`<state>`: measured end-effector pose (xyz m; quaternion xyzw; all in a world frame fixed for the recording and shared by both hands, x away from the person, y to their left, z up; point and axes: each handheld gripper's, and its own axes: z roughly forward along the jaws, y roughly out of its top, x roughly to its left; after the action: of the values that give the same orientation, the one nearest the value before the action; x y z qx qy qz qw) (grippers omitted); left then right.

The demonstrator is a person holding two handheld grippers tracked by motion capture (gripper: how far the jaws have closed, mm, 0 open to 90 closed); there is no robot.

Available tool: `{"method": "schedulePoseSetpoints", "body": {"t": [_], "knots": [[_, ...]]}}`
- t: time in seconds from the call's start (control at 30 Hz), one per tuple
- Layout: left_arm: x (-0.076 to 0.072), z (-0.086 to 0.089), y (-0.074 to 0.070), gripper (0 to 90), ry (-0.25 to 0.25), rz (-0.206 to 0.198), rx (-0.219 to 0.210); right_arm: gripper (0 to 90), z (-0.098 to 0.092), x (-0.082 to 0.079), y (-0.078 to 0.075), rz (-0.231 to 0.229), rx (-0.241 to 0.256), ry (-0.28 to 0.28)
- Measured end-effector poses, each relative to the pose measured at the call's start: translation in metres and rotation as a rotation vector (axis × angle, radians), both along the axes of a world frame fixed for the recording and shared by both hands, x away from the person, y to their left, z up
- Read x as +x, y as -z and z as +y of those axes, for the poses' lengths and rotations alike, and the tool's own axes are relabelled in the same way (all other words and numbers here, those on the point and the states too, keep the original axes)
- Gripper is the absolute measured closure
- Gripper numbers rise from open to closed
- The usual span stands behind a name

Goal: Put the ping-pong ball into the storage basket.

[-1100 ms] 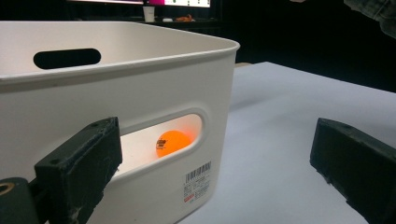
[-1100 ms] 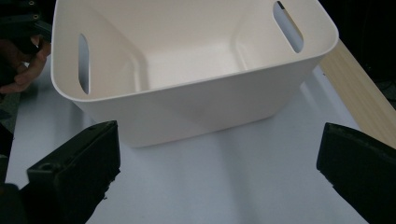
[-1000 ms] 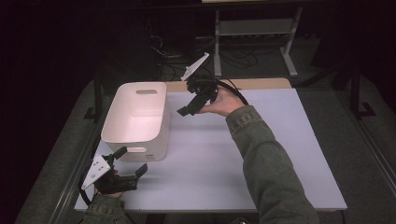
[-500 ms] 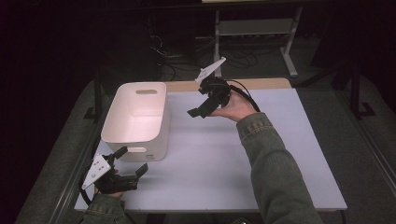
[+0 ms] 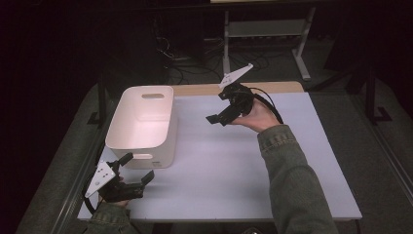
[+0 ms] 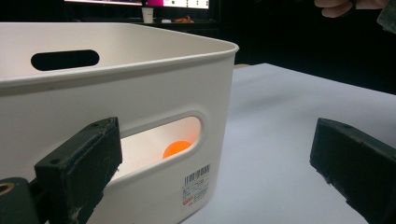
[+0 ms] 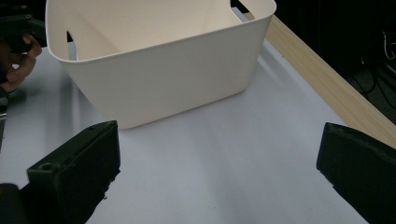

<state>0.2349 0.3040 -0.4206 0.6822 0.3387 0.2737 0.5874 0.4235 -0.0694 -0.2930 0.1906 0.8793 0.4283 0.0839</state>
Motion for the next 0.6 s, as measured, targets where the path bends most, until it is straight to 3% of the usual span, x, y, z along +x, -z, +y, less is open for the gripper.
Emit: {"method": "schedulePoseSetpoints", "body": {"t": [0.17,0.47,0.6], "knots": [[0.000,0.000,0.000,1.7,-0.001,0.000,0.001,0.0,-0.015,-0.006,0.002,-0.002,0.042,0.020],[0.001,0.000,0.000,1.7,-0.001,0.000,-0.001,0.0,-0.029,-0.018,0.005,-0.012,0.055,0.045],[0.001,0.000,0.000,1.7,-0.002,-0.001,-0.002,0.0,-0.034,-0.027,0.007,-0.023,0.084,0.033]]}}
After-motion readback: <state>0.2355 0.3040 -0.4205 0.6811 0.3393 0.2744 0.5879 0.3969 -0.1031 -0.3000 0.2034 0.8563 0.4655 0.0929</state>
